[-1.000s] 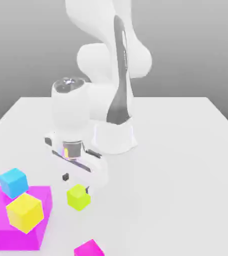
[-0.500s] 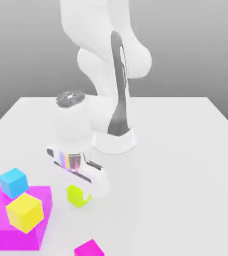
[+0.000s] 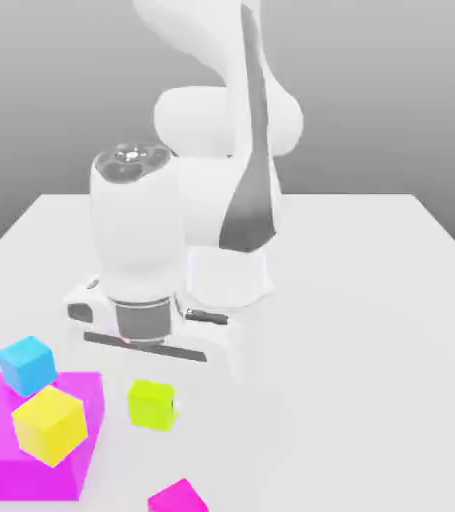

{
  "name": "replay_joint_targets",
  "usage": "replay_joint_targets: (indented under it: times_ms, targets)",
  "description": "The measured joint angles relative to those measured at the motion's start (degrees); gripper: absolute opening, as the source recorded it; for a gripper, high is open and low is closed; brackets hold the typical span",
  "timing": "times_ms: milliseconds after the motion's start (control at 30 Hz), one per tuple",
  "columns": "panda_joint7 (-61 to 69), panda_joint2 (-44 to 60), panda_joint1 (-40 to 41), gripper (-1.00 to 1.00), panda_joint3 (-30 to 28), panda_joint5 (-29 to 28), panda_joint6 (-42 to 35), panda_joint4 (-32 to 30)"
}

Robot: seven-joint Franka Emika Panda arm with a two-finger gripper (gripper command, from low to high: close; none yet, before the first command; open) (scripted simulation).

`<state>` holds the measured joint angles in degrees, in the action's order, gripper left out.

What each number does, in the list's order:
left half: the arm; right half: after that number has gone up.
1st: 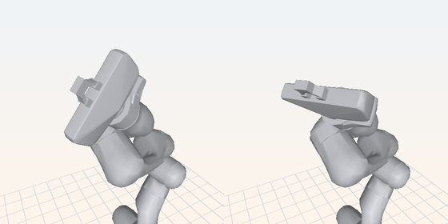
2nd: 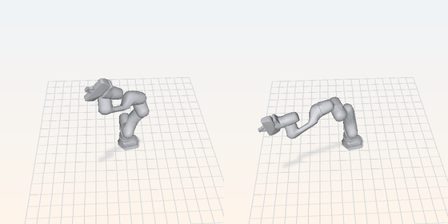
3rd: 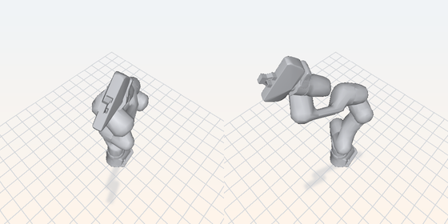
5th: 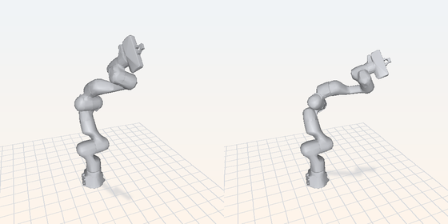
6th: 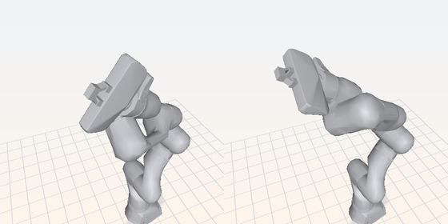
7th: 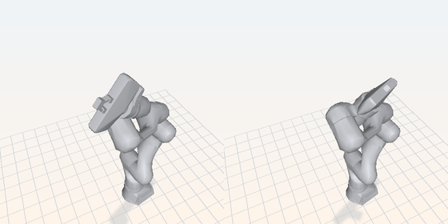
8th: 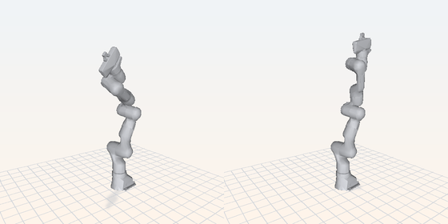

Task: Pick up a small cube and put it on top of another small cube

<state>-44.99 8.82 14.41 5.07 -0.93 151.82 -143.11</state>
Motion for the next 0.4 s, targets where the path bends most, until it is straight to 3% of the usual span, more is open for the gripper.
replay_joint_targets:
  times_ms: [133, 267, 300, 400]
  targets:
    - [5.9, 3.7, -0.9, -1.00, 1.8, -1.6, -4.2, 7.9]
    - [5.9, 11.1, -1.8, -1.00, 1.2, -3.7, 1.1, 9.9]
    - [5.7, 12.4, -2.0, 1.00, 1.0, -4.0, 2.2, 10.1]
    - [5.7, 12.4, -2.0, 1.00, 1.0, -4.0, 2.2, 10.1]
